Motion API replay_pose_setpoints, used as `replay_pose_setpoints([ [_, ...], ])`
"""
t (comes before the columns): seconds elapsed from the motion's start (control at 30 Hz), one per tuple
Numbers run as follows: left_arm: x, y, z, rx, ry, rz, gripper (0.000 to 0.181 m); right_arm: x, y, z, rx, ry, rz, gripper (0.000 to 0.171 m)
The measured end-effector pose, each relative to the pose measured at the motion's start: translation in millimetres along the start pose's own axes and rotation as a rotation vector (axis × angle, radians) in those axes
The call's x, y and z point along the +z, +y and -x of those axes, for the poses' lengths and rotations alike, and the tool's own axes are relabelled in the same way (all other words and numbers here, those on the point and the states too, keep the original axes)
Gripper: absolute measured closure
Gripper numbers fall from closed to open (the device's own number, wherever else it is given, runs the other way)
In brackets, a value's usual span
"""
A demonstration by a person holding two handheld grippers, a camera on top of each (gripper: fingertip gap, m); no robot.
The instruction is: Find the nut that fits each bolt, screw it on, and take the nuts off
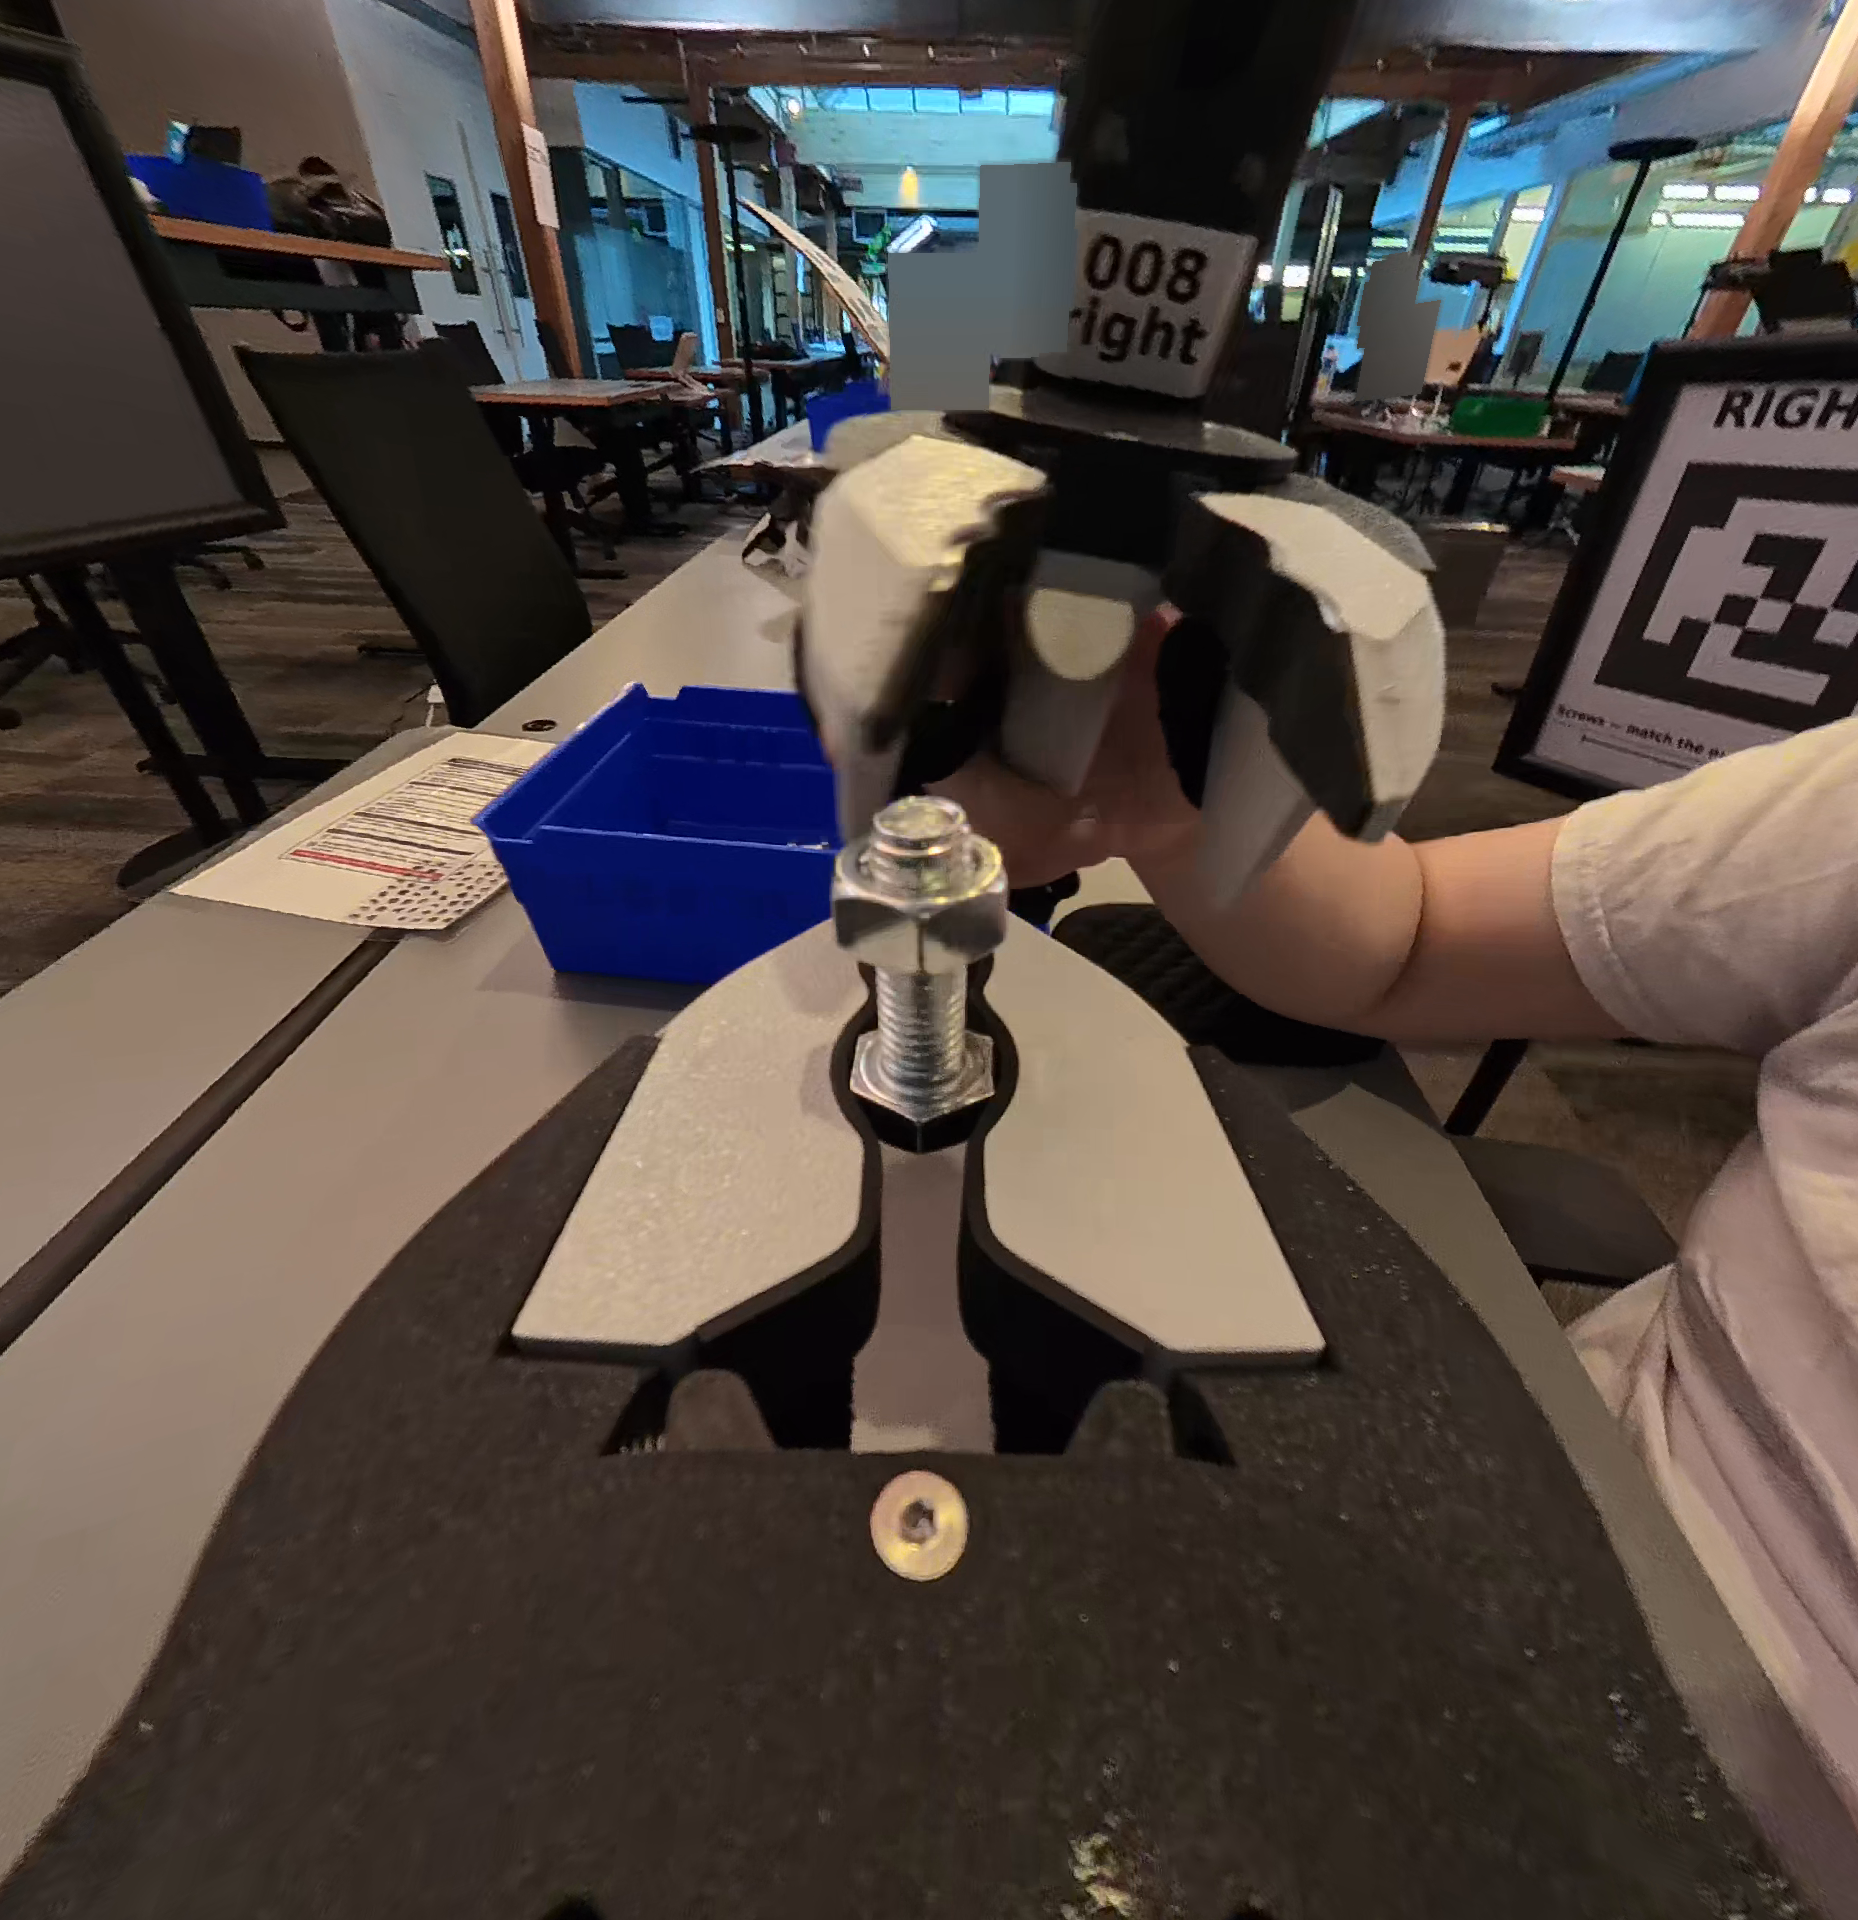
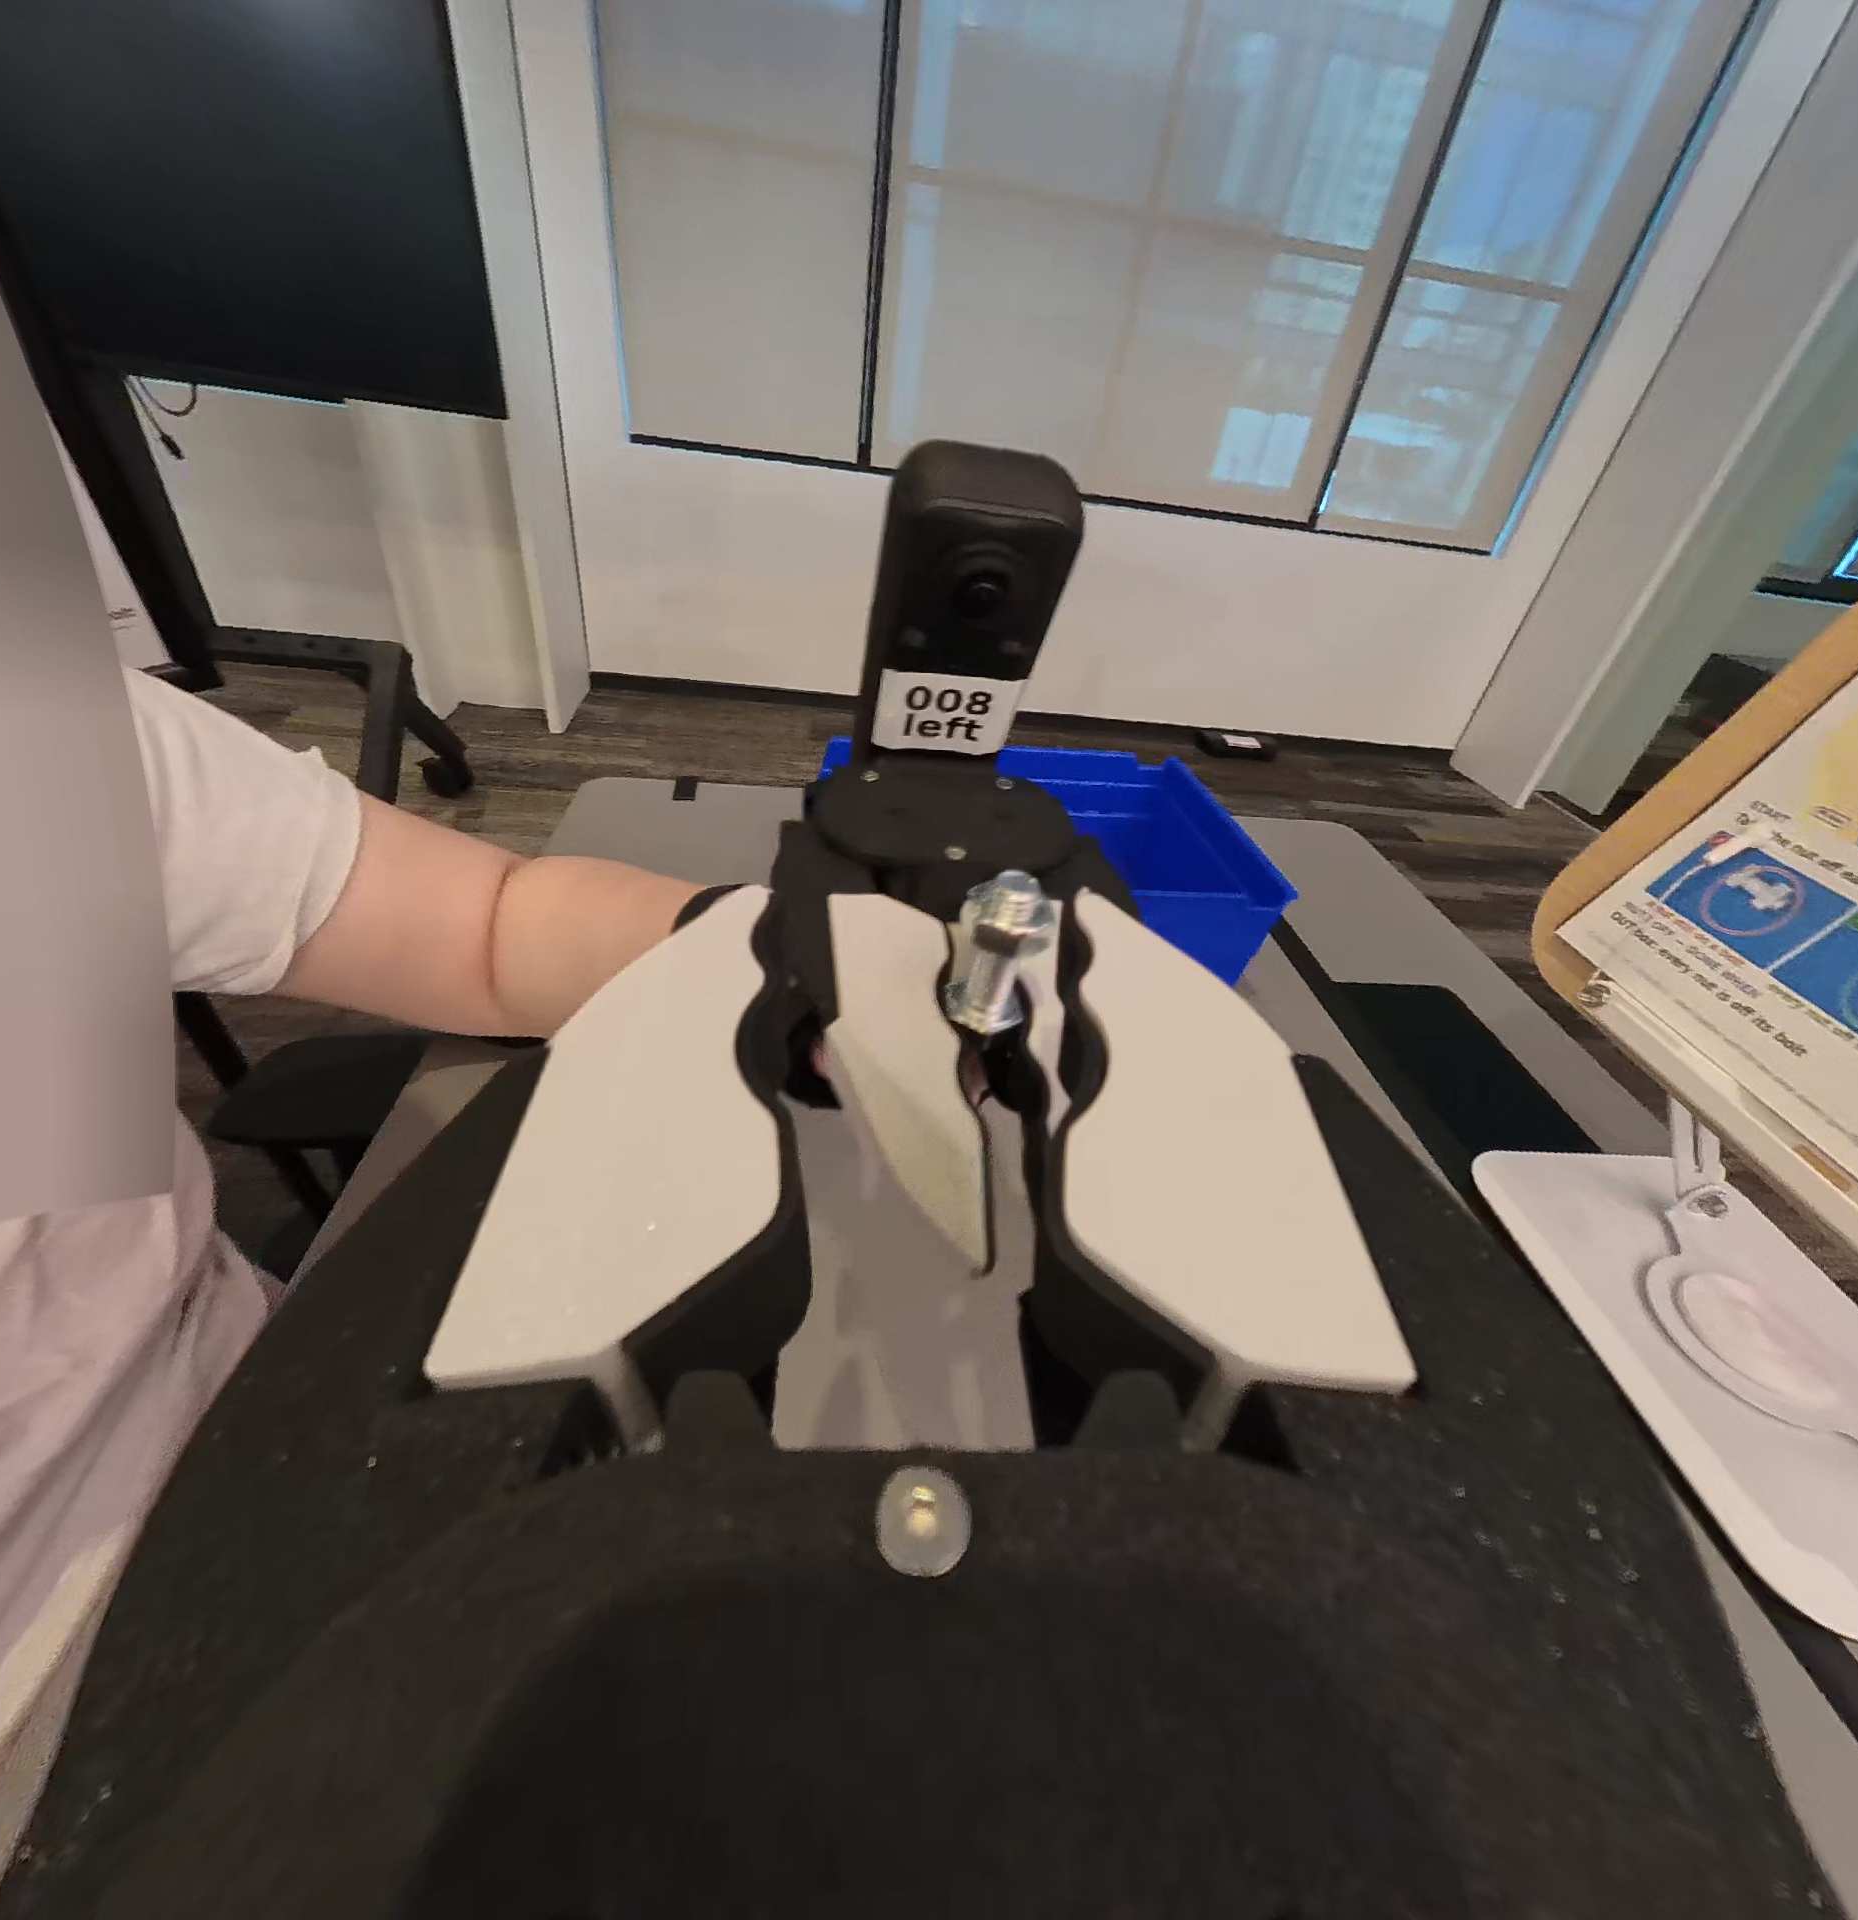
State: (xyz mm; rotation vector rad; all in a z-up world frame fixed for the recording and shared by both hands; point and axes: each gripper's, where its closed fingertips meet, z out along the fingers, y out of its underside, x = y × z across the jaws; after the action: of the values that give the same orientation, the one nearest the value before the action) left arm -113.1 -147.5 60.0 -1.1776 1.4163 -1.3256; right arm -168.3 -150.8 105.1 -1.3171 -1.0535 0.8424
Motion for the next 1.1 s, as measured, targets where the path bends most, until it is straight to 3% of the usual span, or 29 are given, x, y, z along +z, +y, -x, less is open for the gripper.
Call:
replay_pose_setpoints([
  [0.2, 1, 2, 3, 0.011, -0.030, 0.015, 0.171, 7, 9, 2, -0.009, -0.009, 0.041, 0.118],
  [0.23, -2, 0, 8, 0.000, -0.047, 0.006, 0.171, 4, 9, 3, -0.020, -0.011, 0.057, 0.128],
  [0.27, -5, -2, 11, -0.018, -0.057, -0.012, 0.171, 0, 7, 10, -0.015, -0.067, 0.060, 0.150],
  [0.4, -9, -10, 10, -0.066, -0.023, -0.065, 0.171, -6, 3, -11, 0.078, 0.027, 0.007, 0.150],
  [0.53, -4, -6, 3, -0.020, -0.019, -0.030, 0.171, 1, 11, -12, 0.137, -0.014, -0.004, 0.149],
  [1.1, 5, 4, -8, 0.038, 0.017, 0.036, 0.171, 9, 25, -7, 0.074, -0.057, 0.030, 0.152],
])
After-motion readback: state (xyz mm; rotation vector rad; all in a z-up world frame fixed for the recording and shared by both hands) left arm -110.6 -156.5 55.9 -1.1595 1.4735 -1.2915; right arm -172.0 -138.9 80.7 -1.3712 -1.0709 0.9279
